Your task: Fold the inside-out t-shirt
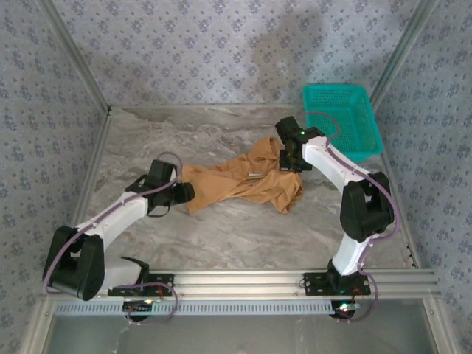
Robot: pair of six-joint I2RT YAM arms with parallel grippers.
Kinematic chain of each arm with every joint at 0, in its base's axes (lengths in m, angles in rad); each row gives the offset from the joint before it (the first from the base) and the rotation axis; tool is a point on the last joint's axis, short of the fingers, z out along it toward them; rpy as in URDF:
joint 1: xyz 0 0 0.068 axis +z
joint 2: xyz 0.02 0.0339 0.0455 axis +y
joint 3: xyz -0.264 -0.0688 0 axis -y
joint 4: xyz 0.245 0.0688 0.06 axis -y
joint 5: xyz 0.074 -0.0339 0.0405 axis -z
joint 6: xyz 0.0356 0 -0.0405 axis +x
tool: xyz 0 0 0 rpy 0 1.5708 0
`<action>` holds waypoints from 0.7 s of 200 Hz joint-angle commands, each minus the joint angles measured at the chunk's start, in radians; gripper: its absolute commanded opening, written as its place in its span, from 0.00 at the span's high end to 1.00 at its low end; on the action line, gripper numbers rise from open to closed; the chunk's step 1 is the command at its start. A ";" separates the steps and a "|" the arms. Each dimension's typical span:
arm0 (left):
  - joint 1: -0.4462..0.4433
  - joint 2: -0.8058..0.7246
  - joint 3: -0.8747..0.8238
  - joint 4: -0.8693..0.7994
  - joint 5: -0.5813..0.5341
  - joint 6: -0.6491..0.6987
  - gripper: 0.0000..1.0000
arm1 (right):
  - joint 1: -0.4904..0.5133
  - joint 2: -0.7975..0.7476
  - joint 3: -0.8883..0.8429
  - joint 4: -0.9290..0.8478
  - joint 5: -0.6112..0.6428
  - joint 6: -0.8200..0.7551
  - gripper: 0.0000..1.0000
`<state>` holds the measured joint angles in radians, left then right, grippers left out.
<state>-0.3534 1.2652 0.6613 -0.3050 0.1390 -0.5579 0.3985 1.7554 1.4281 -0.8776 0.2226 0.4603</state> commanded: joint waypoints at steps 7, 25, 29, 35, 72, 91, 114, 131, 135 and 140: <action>0.015 0.004 -0.062 0.189 0.083 -0.079 0.48 | 0.000 0.004 0.031 -0.006 -0.009 0.012 1.00; 0.025 0.056 -0.060 0.243 0.110 -0.089 0.48 | 0.000 -0.005 0.029 -0.019 -0.013 0.011 1.00; 0.025 0.070 -0.055 0.246 0.113 -0.088 0.48 | 0.000 -0.009 0.028 -0.021 -0.012 0.010 1.00; 0.026 0.089 -0.048 0.249 0.117 -0.087 0.48 | -0.001 -0.015 0.025 -0.023 -0.011 0.009 1.00; 0.027 0.169 -0.043 0.271 0.101 -0.086 0.64 | -0.017 -0.048 0.009 -0.019 -0.025 0.008 1.00; 0.028 0.162 -0.033 0.247 0.085 -0.084 0.77 | -0.018 -0.054 0.009 -0.019 -0.028 0.009 1.00; 0.028 0.113 -0.005 0.181 0.046 -0.070 0.89 | -0.016 -0.056 0.011 -0.021 -0.028 0.008 1.00; 0.028 0.077 0.027 0.115 0.008 -0.048 1.00 | -0.016 -0.056 0.012 -0.022 -0.027 0.008 1.00; 0.028 0.069 0.035 0.101 0.002 -0.043 1.00 | -0.016 -0.057 0.011 -0.022 -0.026 0.007 1.00; 0.028 0.062 0.046 0.087 -0.006 -0.036 1.00 | -0.016 -0.057 0.012 -0.024 -0.026 0.006 1.00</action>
<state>-0.3317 1.3899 0.6346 -0.1291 0.1886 -0.6258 0.3840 1.7256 1.4296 -0.8783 0.2005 0.4599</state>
